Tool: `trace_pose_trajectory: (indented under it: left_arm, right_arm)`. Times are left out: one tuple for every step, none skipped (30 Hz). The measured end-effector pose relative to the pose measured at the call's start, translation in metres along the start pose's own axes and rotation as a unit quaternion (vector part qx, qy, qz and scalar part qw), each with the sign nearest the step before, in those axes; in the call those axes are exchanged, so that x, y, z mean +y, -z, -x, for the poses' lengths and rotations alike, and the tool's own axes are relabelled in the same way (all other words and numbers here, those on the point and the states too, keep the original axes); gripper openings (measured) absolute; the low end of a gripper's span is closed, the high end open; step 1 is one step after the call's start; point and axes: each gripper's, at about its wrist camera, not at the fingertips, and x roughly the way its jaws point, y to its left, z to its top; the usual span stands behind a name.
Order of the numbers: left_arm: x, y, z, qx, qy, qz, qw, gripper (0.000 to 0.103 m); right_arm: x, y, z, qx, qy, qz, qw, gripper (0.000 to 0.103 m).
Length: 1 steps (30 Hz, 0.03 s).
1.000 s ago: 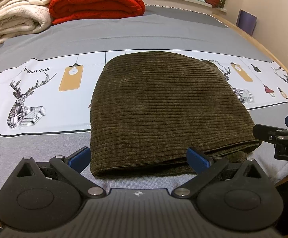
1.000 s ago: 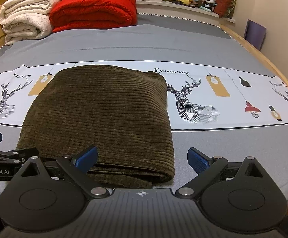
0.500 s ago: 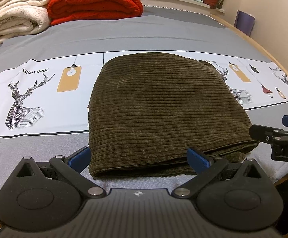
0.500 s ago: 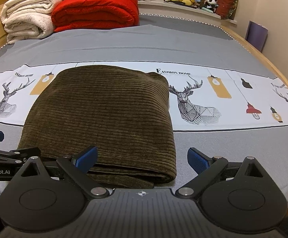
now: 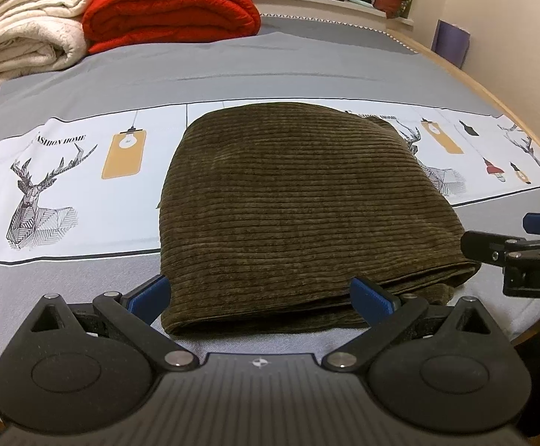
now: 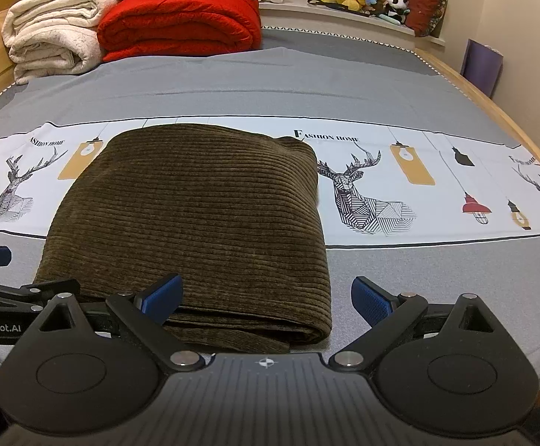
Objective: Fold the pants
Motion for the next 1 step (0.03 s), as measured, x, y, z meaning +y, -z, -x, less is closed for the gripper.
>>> trace_pose_trajectory:
  left_arm:
    - [-0.0006,0.0006,-0.0008,0.001,-0.002,-0.002,1.0,0.103]
  right_arm:
    - [-0.0004,-0.0004,0.0006,0.0,-0.001,-0.001,1.0,0.097]
